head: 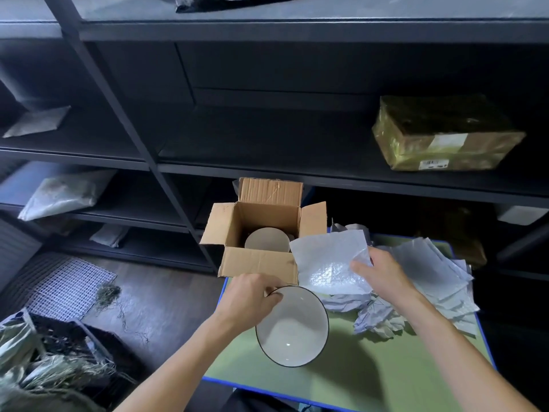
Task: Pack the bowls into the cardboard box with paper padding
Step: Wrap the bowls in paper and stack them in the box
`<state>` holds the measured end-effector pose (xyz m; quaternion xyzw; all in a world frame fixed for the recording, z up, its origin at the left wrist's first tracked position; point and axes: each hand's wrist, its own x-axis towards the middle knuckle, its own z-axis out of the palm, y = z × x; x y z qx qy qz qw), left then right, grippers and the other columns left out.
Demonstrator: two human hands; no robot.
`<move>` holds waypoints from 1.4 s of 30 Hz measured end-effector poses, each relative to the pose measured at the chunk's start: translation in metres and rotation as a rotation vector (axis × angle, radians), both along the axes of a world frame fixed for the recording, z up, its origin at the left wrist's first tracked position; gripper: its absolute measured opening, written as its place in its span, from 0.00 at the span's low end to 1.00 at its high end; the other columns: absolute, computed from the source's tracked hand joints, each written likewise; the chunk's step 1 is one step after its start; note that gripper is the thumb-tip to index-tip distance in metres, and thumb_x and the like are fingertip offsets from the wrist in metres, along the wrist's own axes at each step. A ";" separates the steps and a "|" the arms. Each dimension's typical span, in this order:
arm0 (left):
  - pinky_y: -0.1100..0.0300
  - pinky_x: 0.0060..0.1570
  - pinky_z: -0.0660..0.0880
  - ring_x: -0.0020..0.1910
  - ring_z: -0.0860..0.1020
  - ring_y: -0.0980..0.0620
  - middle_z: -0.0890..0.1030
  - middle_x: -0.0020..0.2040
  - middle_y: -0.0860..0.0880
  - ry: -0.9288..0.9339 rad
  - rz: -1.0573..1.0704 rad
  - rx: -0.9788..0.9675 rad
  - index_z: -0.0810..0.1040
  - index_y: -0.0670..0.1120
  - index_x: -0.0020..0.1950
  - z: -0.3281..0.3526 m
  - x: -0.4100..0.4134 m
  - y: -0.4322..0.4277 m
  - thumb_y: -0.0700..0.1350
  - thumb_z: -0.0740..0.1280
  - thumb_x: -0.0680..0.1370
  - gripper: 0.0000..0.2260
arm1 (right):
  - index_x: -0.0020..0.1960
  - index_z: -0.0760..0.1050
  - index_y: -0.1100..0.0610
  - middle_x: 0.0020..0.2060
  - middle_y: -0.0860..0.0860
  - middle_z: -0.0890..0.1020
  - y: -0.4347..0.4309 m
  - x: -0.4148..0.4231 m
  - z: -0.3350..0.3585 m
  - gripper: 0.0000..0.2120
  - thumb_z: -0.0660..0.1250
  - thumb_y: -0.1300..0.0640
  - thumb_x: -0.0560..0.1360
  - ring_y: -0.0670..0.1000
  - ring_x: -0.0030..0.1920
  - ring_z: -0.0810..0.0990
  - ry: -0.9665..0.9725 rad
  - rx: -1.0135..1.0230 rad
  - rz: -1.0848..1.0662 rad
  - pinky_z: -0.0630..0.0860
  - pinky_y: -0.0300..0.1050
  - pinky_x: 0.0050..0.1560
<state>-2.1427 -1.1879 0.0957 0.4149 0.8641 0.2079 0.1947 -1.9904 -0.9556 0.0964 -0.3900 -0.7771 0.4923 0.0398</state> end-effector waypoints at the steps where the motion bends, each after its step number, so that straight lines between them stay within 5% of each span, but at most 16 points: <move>1: 0.60 0.45 0.76 0.46 0.79 0.56 0.84 0.46 0.59 -0.022 0.009 0.006 0.84 0.57 0.55 0.004 -0.001 -0.002 0.49 0.68 0.77 0.09 | 0.50 0.80 0.50 0.47 0.46 0.84 0.000 0.001 0.002 0.05 0.66 0.56 0.77 0.51 0.51 0.81 -0.004 0.004 0.003 0.76 0.51 0.55; 5: 0.70 0.33 0.68 0.40 0.76 0.61 0.82 0.43 0.59 -0.093 0.035 0.026 0.83 0.56 0.49 0.021 -0.007 -0.005 0.51 0.66 0.78 0.06 | 0.53 0.80 0.47 0.48 0.43 0.84 0.002 0.004 0.011 0.07 0.67 0.55 0.77 0.48 0.51 0.81 0.006 0.021 0.027 0.77 0.51 0.54; 12: 0.63 0.32 0.72 0.31 0.75 0.58 0.79 0.35 0.54 -0.236 0.061 0.180 0.79 0.58 0.39 0.057 -0.018 0.003 0.49 0.65 0.79 0.09 | 0.51 0.79 0.49 0.44 0.46 0.84 -0.001 0.009 0.023 0.07 0.66 0.59 0.77 0.48 0.47 0.81 -0.003 0.030 0.039 0.76 0.44 0.42; 17: 0.65 0.28 0.71 0.29 0.78 0.55 0.80 0.35 0.56 -0.297 0.123 0.237 0.80 0.59 0.41 0.070 -0.015 0.019 0.48 0.67 0.79 0.09 | 0.37 0.76 0.53 0.28 0.39 0.79 -0.019 -0.004 0.026 0.08 0.68 0.58 0.75 0.37 0.30 0.72 0.006 0.011 0.133 0.69 0.29 0.32; 23: 0.69 0.29 0.73 0.31 0.79 0.60 0.82 0.42 0.49 -0.459 0.242 0.282 0.82 0.52 0.56 0.063 -0.003 0.028 0.44 0.65 0.81 0.09 | 0.43 0.83 0.55 0.37 0.46 0.85 -0.029 -0.005 0.032 0.09 0.66 0.64 0.74 0.43 0.38 0.78 0.173 -0.256 0.114 0.74 0.35 0.40; 25: 0.68 0.29 0.75 0.30 0.79 0.62 0.80 0.38 0.48 -0.538 0.282 0.315 0.82 0.50 0.56 0.063 0.001 0.030 0.43 0.64 0.81 0.08 | 0.48 0.85 0.57 0.46 0.55 0.87 -0.029 -0.006 0.031 0.11 0.68 0.63 0.68 0.53 0.47 0.84 0.220 -0.408 0.093 0.80 0.48 0.52; 27: 0.62 0.32 0.80 0.31 0.81 0.59 0.81 0.42 0.44 -0.635 0.327 0.313 0.82 0.51 0.55 0.063 0.002 0.031 0.44 0.65 0.81 0.07 | 0.50 0.84 0.57 0.49 0.61 0.85 -0.027 -0.006 0.030 0.18 0.65 0.63 0.62 0.60 0.49 0.84 0.258 -0.542 0.065 0.80 0.62 0.54; 31: 0.52 0.38 0.83 0.35 0.83 0.51 0.82 0.43 0.47 -0.807 0.401 0.312 0.80 0.53 0.55 0.062 0.004 0.032 0.45 0.65 0.81 0.06 | 0.51 0.85 0.55 0.51 0.63 0.84 -0.027 -0.007 0.033 0.20 0.64 0.61 0.62 0.60 0.48 0.83 0.271 -0.614 0.079 0.78 0.67 0.56; 34: 0.50 0.40 0.83 0.39 0.83 0.48 0.82 0.44 0.46 -0.818 0.432 0.347 0.80 0.50 0.56 0.059 0.002 0.031 0.45 0.65 0.81 0.07 | 0.56 0.84 0.52 0.58 0.63 0.82 -0.024 -0.013 0.027 0.15 0.65 0.48 0.75 0.60 0.54 0.81 0.281 -0.649 0.033 0.72 0.69 0.63; 38: 0.51 0.39 0.83 0.36 0.83 0.43 0.84 0.45 0.42 -0.749 0.458 0.353 0.80 0.47 0.55 0.054 -0.007 0.028 0.46 0.65 0.80 0.07 | 0.60 0.82 0.49 0.57 0.56 0.84 -0.018 -0.021 0.027 0.31 0.49 0.31 0.79 0.58 0.60 0.81 0.210 -0.744 0.025 0.75 0.64 0.63; 42: 0.53 0.37 0.78 0.28 0.79 0.50 0.82 0.39 0.43 -0.601 0.449 0.327 0.78 0.52 0.55 0.049 -0.016 0.028 0.52 0.66 0.78 0.08 | 0.61 0.79 0.51 0.51 0.52 0.86 -0.027 -0.035 0.036 0.11 0.63 0.53 0.81 0.57 0.52 0.85 0.146 -0.484 0.120 0.81 0.61 0.53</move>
